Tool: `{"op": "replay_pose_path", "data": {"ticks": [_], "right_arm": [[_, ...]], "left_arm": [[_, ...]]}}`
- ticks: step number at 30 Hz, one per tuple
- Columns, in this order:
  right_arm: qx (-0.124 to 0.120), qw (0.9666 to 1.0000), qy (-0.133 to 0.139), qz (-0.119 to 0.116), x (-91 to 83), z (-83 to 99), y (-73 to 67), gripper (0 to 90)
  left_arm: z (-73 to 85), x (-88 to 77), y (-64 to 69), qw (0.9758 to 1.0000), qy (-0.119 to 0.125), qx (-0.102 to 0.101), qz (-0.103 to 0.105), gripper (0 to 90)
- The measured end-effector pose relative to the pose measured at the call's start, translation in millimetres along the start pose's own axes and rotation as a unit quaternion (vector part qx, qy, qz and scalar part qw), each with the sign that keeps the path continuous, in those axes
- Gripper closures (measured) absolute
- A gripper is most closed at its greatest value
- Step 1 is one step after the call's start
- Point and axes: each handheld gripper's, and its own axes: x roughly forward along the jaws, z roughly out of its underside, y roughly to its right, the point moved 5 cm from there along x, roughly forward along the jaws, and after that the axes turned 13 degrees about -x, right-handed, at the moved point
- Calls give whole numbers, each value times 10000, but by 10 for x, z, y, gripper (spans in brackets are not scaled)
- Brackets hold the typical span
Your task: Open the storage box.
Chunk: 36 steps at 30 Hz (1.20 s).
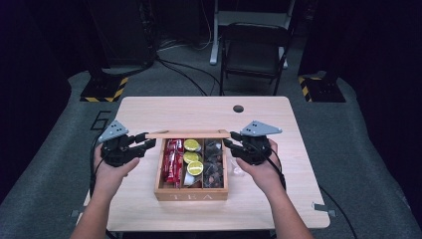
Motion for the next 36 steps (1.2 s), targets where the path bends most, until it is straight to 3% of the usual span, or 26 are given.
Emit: {"op": "replay_pose_path", "data": {"ticks": [1,6,7,11,15,18,23,27,36], "right_arm": [[84,10000,-3,22,-3,4,-14,640],[20,9999,121,71,-2,36,-26,640],[114,9998,133,91,-1,35,-37,640],[110,9998,171,0,-3,46,-18,642],[92,9998,166,7,1,62,-25,653],[78,9999,147,24,1,79,-38,651],[61,9998,175,8,-2,101,-42,648],[135,9996,228,3,4,104,-59,613],[-19,9998,205,77,0,165,-104,538]], "left_arm": [[8,2,-7,10000,41,-14,21,602],[24,-2,-2,10000,40,-11,26,601],[28,-5,-4,10000,33,-9,39,601],[42,7,-14,9999,99,-35,59,600],[76,53,-26,9999,96,-65,3,593],[108,99,-41,9999,54,26,-126,592],[115,114,-37,9998,119,73,-162,593],[119,114,-48,9998,105,93,-107,592],[81,133,-70,9999,147,14,-55,590]]}}
